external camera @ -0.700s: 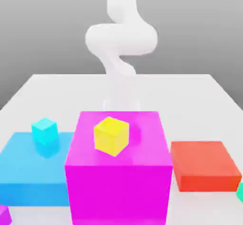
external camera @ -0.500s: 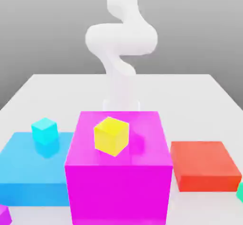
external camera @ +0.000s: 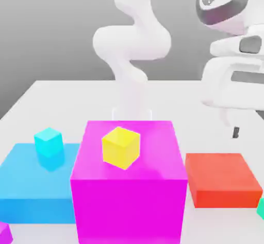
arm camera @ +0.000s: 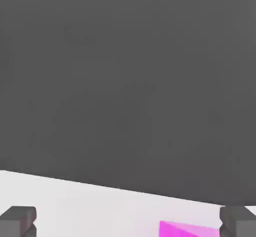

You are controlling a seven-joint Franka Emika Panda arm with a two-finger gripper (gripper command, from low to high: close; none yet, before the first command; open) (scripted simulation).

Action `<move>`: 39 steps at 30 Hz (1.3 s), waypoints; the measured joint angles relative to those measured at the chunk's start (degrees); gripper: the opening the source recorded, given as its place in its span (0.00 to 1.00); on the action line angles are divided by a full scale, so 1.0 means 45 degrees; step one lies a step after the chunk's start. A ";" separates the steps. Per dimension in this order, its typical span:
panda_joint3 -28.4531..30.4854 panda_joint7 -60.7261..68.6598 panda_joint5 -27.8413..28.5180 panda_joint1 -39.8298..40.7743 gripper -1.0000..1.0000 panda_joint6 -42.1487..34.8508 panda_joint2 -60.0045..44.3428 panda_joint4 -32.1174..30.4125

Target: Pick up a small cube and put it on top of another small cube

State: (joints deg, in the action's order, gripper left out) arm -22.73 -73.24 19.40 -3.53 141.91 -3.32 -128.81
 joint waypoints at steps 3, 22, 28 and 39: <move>-0.0118 -0.0640 0.0350 -0.0472 0.50 0.0330 -0.1326 0.0070; 0.0613 -0.2734 0.1671 -0.2994 0.00 0.2990 -0.6773 0.0740; -0.0589 -0.1484 0.0125 -0.1649 0.00 0.1608 -0.4919 0.0196; -0.1705 0.3778 -0.4608 0.2923 0.00 0.0876 -0.2385 0.0083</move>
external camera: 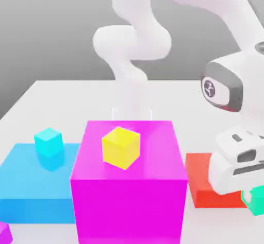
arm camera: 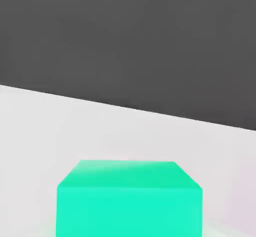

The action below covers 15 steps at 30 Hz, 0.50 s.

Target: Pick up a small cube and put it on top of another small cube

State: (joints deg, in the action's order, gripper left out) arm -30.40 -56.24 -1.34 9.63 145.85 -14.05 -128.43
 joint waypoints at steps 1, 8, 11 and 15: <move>0.0065 0.0370 -0.0451 0.0391 0.00 -0.0063 0.0325 -0.0080; 0.1421 0.1423 -0.2888 0.3364 0.00 -0.0534 0.2868 -0.1147; 0.2033 -0.0096 -0.2891 0.4692 0.00 -0.0811 0.4051 -0.2100; 0.2437 -0.2273 -0.2500 0.5612 0.00 -0.1150 0.5093 -0.3136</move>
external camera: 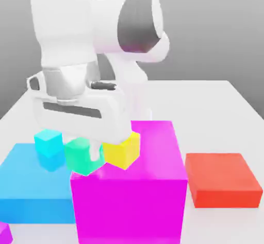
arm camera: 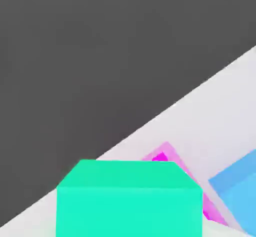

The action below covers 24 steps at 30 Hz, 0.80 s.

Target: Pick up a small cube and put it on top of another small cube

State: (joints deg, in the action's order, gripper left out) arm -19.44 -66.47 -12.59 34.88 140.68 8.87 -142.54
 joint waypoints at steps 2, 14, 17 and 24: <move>0.0216 -0.1065 0.0183 0.0511 0.00 -0.0171 0.0489 -0.0497; 0.1246 -0.6841 0.0493 0.3840 0.00 -0.1257 0.3444 -0.3452; 0.1262 -0.8182 0.0542 0.4572 0.00 -0.1522 0.4159 -0.4096; 0.0771 -0.8782 0.0736 0.4931 1.00 0.1190 0.2246 -0.4895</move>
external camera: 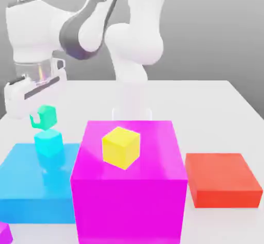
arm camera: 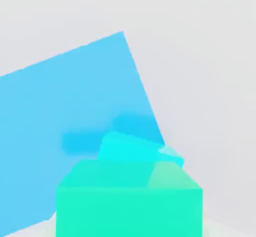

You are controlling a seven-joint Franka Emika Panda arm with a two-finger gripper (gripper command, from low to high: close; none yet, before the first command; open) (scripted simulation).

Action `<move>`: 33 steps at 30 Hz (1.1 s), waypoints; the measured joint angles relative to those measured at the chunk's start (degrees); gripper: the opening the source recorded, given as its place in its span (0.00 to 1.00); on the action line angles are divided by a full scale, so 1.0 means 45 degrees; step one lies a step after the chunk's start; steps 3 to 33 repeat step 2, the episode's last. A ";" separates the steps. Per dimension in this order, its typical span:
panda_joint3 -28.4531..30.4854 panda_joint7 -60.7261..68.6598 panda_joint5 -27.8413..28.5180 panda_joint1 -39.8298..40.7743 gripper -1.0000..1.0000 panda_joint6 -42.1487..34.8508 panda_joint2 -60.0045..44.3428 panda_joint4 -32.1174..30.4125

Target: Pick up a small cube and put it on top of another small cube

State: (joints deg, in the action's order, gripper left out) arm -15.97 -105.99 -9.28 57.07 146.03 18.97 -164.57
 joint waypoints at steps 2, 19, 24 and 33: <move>0.0000 0.0000 0.0000 0.0000 1.00 0.0000 0.0000 0.0000; 0.0000 0.0000 0.0000 0.0000 1.00 0.0000 0.0000 0.0000; 0.0000 0.0000 0.0000 0.0000 1.00 0.0000 0.0000 0.0000; 0.0000 0.0000 0.0000 0.0000 1.00 0.0000 0.0000 0.0000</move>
